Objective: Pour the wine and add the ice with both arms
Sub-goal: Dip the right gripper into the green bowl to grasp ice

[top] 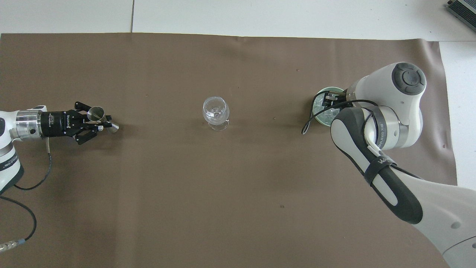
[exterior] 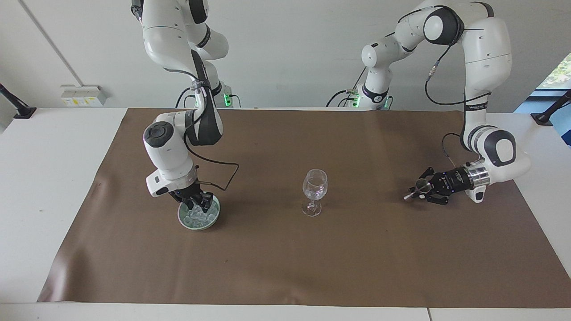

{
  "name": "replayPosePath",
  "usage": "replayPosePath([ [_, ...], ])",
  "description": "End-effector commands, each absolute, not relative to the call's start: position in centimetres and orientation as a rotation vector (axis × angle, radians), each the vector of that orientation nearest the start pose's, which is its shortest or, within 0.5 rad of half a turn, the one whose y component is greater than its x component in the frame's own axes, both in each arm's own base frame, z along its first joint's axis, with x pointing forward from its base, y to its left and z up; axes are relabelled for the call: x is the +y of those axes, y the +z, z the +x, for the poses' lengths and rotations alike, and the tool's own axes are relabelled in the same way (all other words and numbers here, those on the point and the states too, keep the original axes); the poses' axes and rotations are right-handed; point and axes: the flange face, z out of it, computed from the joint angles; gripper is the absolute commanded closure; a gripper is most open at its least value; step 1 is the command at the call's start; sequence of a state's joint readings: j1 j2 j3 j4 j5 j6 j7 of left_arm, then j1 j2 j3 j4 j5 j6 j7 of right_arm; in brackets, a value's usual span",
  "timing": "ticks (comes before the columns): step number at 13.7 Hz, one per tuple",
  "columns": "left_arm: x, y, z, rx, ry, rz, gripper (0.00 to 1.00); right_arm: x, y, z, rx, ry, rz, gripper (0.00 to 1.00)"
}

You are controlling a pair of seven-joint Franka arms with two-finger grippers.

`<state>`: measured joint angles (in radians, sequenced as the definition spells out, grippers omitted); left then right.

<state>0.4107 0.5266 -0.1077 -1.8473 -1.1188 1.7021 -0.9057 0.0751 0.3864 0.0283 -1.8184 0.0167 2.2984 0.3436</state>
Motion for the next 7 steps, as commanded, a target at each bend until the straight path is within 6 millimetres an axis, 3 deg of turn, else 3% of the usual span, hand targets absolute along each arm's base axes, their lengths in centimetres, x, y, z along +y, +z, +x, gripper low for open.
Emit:
replayPosePath([
  [1, 10.5, 24.9, 59.7, 1.603, -1.05, 1.311, 1.0, 6.8, 33.9, 65.1, 0.421, -0.141, -3.049, 0.47],
  [7, 11.9, 24.0, 59.2, 1.602, -1.033, 1.327, 1.0, 6.5, 34.2, 65.3, 0.425, -0.145, -3.047, 0.49],
])
